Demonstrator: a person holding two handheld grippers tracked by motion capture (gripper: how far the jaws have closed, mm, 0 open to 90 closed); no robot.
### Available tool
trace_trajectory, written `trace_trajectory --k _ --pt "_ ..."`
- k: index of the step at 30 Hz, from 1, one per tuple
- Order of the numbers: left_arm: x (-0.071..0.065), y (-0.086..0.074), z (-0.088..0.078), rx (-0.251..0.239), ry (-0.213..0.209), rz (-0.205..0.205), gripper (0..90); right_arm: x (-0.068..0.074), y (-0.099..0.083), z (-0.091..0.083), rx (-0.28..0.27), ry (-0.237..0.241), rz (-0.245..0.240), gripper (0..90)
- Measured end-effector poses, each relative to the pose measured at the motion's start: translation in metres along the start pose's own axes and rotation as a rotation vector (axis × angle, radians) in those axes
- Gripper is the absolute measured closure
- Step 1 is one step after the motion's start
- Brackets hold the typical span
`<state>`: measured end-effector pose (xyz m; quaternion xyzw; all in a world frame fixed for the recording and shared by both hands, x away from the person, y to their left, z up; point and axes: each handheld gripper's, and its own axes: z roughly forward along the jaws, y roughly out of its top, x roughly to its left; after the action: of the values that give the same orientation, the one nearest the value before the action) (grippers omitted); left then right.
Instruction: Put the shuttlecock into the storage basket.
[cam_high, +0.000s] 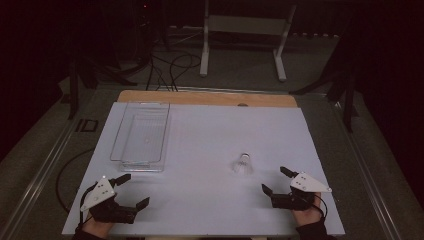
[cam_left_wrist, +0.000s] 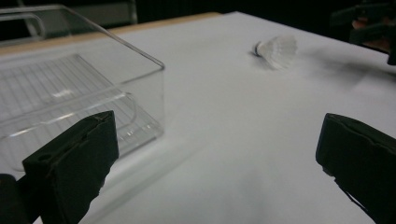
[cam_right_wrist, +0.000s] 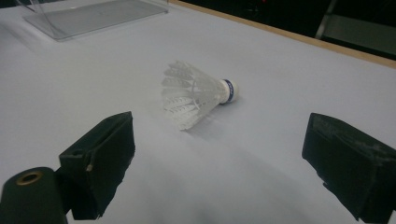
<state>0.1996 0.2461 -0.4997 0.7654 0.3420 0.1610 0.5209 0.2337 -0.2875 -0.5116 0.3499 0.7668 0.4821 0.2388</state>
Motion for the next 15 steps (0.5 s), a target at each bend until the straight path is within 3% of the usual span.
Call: trace_trajectory --k 7,15 --pt "-0.001 0.011 0.001 0.098 -0.019 0.022 0.0 0.0 0.0 -0.001 -0.001 -0.001 0.001 9.4" --pt "-0.001 0.024 -0.002 0.156 -0.024 0.042 0.0 0.001 0.001 0.0 0.001 0.002 -0.002 9.4"
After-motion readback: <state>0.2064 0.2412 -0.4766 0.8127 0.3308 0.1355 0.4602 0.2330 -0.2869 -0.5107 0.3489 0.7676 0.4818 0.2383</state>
